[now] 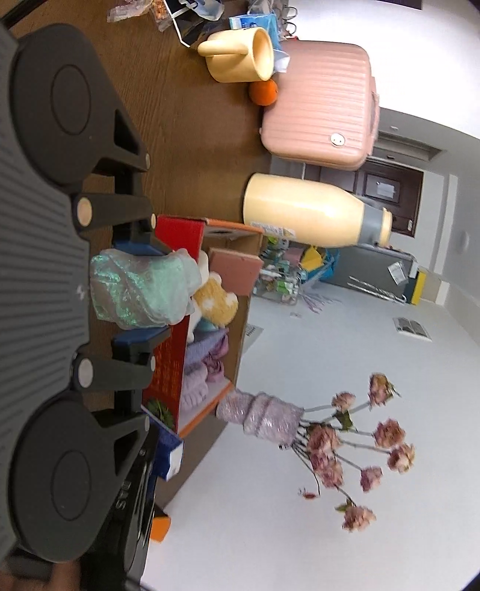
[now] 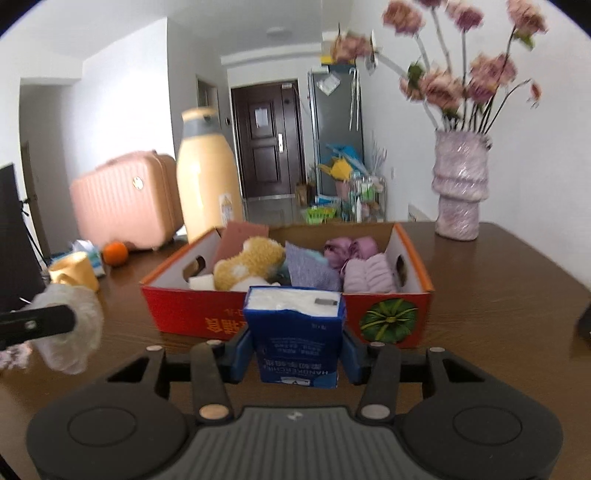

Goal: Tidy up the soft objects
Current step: 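Carry both items over the cardboard box and open both tools to drop them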

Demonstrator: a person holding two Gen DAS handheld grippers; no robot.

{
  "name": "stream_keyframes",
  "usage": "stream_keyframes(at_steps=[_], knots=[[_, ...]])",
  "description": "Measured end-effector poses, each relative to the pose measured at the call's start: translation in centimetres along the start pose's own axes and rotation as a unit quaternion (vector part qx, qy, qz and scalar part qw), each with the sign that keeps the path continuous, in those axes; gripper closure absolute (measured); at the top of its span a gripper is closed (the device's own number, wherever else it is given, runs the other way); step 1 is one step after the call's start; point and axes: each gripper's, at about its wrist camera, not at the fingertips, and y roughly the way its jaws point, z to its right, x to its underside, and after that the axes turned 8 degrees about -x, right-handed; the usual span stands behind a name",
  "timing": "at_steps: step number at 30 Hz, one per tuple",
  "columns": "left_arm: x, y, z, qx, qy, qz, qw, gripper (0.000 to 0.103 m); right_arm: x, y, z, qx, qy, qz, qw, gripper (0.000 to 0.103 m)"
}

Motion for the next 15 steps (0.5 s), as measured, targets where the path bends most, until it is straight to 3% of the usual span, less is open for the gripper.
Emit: stream_keyframes(at_steps=[8, 15], knots=[[0.2, -4.9, 2.1, 0.023, 0.017, 0.031, 0.9991, 0.064, 0.9, -8.8, -1.7, -0.001, -0.014, 0.048, 0.999, 0.055], [0.6, -7.1, 3.3, 0.032, 0.022, 0.04, 0.9984, 0.063, 1.4, -13.0, -2.0, -0.019, -0.015, 0.071, 0.997, 0.055]])
